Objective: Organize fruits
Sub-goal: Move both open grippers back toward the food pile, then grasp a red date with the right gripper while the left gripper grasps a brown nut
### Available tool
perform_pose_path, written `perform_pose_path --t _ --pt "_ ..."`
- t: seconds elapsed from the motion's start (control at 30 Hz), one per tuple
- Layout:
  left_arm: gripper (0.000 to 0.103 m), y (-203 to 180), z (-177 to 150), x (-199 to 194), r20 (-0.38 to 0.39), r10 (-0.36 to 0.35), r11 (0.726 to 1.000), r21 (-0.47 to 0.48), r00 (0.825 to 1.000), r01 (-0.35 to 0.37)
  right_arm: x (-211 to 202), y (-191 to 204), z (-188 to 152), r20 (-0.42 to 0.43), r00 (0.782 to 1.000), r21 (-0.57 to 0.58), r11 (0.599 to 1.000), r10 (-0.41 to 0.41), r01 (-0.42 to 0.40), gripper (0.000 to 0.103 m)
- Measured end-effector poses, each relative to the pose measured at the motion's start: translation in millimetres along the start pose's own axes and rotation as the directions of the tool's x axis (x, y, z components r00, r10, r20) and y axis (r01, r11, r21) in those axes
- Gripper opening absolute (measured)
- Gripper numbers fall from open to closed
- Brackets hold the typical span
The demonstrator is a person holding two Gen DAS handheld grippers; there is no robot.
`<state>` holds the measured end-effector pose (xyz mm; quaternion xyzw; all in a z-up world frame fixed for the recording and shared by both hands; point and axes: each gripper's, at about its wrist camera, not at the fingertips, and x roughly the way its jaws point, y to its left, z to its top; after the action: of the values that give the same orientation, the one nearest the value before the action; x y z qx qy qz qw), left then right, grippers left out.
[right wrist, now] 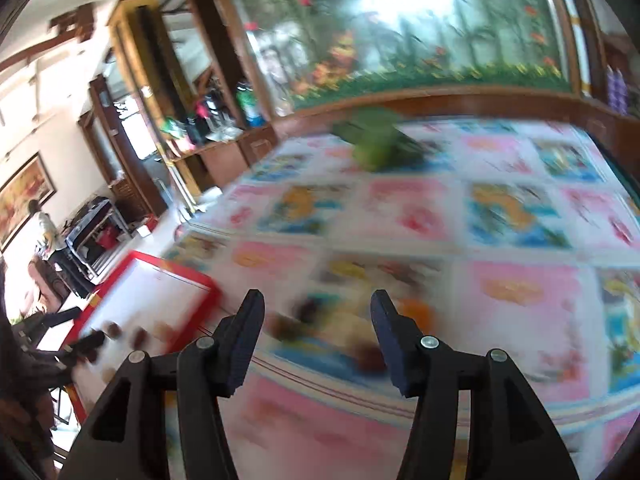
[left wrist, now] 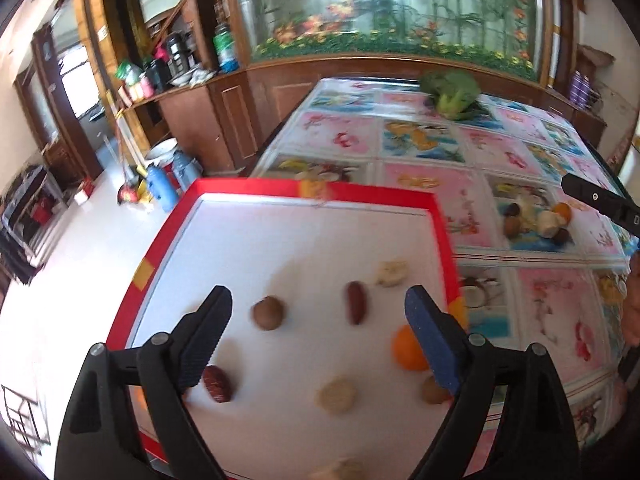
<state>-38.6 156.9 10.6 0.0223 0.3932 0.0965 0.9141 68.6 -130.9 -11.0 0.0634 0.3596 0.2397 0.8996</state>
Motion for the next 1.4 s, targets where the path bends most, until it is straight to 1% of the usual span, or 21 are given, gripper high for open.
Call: perform_pose_path --t 0.07,0.1,0.17,0.27,0.37,0.47,0.6,0.67,0.73,0.87,0.93,1.0,1.07,1.13,1.23,1.4 --pt "0.089 -23.6 5.5 -3.7 0.008 -0.024 0.999 0.048 1.000 0.024 -6.1 -11.6 -7.4 -0.020 0.999 -0.025 0.999 -0.035 0.035 0.055" --pt "0.089 -34.6 7.8 -4.7 0.012 -0.036 0.997 0.070 0.999 0.035 -10.0 -15.7 -11.6 -0.026 0.999 -0.027 0.999 -0.037 0.036 0.055" --pt "0.089 -59.1 12.4 -4.3 0.015 -0.054 0.991 0.122 0.998 0.052 -11.6 -16.5 -15.4 -0.047 0.999 -0.036 0.999 -0.011 0.009 0.055" --pt "0.089 -92.7 17.1 1.6 0.007 -0.061 0.979 0.196 0.998 0.059 -7.0 -10.8 -17.5 -0.069 0.997 -0.066 0.998 -0.014 0.009 0.055" --pt "0.089 -113.7 17.8 5.7 -0.012 -0.084 0.974 0.210 0.996 0.085 1.8 -5.2 -22.0 -0.096 0.994 -0.113 0.993 -0.046 0.035 0.053" --pt "0.089 -124.1 11.0 7.3 -0.030 -0.108 0.973 0.201 0.994 0.112 9.3 -10.7 -22.7 -0.117 0.992 -0.105 0.994 -0.047 0.035 0.053" --pt "0.089 -125.2 -4.3 12.7 -0.084 -0.137 0.973 0.176 0.987 0.150 11.4 -10.6 -21.6 -0.113 0.993 -0.091 0.995 -0.046 0.035 0.053" --pt "0.089 -125.2 -7.0 14.0 -0.096 -0.138 0.972 0.180 0.986 0.153 13.4 -5.9 -20.9 -0.110 0.993 -0.097 0.995 -0.036 0.025 0.053" --pt "0.089 -125.1 -4.4 13.4 -0.084 -0.125 0.971 0.193 0.989 0.139 18.4 3.6 -20.5 -0.116 0.993 -0.119 0.993 -0.025 0.011 0.051" --pt "0.089 -126.7 8.7 15.1 -0.049 -0.113 0.964 0.235 0.992 0.121 35.0 15.8 -19.3 -0.143 0.989 -0.140 0.990 -0.042 0.022 0.041" --pt "0.089 -128.4 16.9 22.4 -0.055 -0.098 0.960 0.258 0.994 0.109 43.0 13.4 -17.3 -0.163 0.985 -0.122 0.992 -0.054 0.034 0.036" --pt "0.089 -131.0 24.9 31.6 -0.070 -0.108 0.954 0.274 0.992 0.123 43.4 7.4 -13.3 -0.150 0.987 -0.099 0.994 -0.061 0.046 0.026" --pt "0.089 -135.1 31.4 41.7 -0.093 -0.098 0.951 0.286 0.991 0.120 45.1 2.6 -11.7 -0.155 0.986 -0.082 0.995 -0.065 0.053 0.021" --pt "0.089 -141.7 37.9 49.9 -0.110 -0.126 0.942 0.298 0.986 0.153 44.5 3.5 -12.3 -0.158 0.985 -0.100 0.993 -0.074 0.059 0.021" --pt "0.089 -151.5 45.5 59.7 -0.131 -0.134 0.939 0.301 0.982 0.168 41.8 4.2 -13.2 -0.162 0.980 -0.124 0.988 -0.112 0.092 0.021" --pt "0.088 -168.2 52.1 72.8 -0.151 -0.151 0.931 0.309 0.977 0.192 34.8 -16.0 -10.4 -0.197 0.975 -0.068 0.993 -0.107 0.096 0.021"
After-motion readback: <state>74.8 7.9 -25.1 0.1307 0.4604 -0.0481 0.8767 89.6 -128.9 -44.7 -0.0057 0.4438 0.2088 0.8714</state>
